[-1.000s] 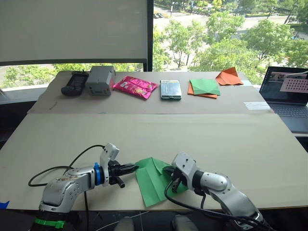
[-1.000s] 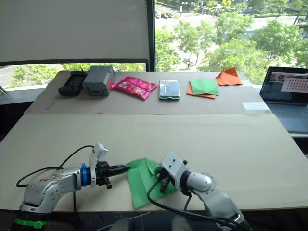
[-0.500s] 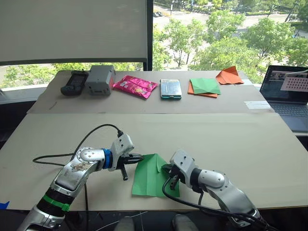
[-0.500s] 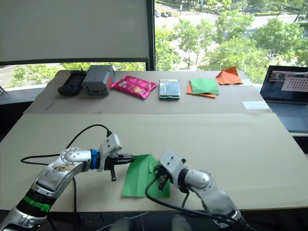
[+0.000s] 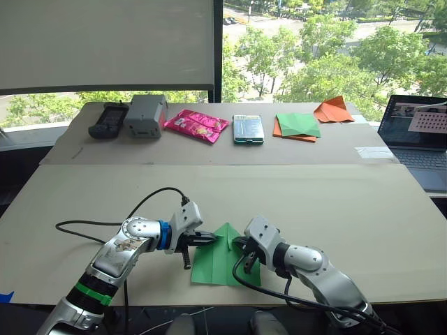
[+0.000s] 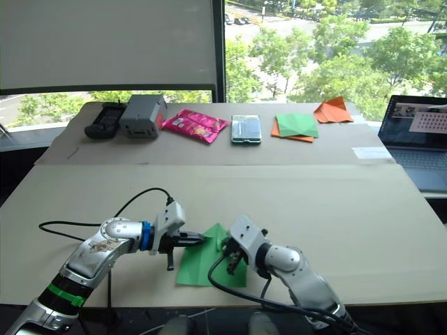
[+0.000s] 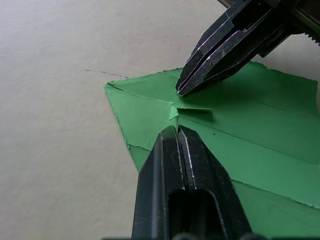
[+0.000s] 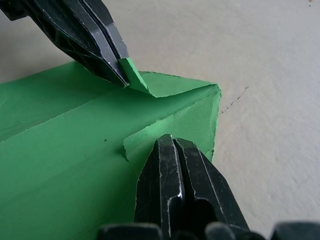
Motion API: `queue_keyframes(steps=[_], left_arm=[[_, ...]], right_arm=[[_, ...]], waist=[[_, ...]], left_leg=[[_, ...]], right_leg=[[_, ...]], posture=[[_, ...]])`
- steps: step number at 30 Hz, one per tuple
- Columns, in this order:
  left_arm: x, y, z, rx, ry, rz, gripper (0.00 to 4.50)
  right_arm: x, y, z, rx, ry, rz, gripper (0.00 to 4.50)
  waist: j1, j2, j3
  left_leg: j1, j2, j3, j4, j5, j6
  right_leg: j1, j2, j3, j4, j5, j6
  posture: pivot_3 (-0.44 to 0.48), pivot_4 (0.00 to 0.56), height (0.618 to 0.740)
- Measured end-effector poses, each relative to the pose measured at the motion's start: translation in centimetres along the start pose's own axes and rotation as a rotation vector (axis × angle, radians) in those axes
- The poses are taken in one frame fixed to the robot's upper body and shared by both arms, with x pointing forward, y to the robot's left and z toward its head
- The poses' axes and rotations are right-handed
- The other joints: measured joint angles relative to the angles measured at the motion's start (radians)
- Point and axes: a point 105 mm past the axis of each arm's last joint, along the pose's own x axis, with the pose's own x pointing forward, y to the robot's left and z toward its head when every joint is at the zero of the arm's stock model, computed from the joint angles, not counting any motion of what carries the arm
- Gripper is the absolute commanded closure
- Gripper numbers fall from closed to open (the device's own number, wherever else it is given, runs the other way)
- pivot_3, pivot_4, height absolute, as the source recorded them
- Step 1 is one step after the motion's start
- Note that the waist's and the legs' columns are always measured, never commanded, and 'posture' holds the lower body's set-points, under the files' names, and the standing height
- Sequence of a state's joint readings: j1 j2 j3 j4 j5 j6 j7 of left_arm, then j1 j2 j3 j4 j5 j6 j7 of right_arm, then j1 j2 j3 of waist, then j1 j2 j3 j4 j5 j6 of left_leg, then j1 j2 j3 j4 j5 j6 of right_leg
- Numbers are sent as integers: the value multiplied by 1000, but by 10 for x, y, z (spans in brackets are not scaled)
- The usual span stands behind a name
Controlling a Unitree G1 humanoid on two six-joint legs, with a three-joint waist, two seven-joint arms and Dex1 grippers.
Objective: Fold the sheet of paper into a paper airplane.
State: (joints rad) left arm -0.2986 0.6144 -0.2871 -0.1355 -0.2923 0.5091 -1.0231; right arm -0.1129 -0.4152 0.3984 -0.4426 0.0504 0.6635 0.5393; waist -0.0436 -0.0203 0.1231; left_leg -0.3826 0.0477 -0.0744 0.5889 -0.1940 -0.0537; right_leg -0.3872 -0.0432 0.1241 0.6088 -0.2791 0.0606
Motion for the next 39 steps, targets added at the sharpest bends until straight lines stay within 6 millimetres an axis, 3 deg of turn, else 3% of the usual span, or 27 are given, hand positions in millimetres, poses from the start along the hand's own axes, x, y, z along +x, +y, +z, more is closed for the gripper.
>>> queue_keyframes(steps=[24,38,39], left_arm=[[4,1,-10,7,37,-11,4477],[7,-1,-10,26,43,-21,4477],[6,0,-10,25,45,-21,4230]], right_arm=[[20,3,22,49,-107,42,4500],[31,3,14,37,-28,51,4500],[32,3,14,35,-27,53,4500]], waist=[[0,1,0],[-1,2,-1],[-1,2,-2]], left_leg=[[0,0,0,0,0,0],[1,0,0,0,0,0],[2,0,0,0,0,0]], right_leg=[[1,0,0,2,0,0],[1,0,0,2,0,0],[1,0,0,2,0,0]], posture=[[0,150,736],[0,150,736],[0,150,736]])
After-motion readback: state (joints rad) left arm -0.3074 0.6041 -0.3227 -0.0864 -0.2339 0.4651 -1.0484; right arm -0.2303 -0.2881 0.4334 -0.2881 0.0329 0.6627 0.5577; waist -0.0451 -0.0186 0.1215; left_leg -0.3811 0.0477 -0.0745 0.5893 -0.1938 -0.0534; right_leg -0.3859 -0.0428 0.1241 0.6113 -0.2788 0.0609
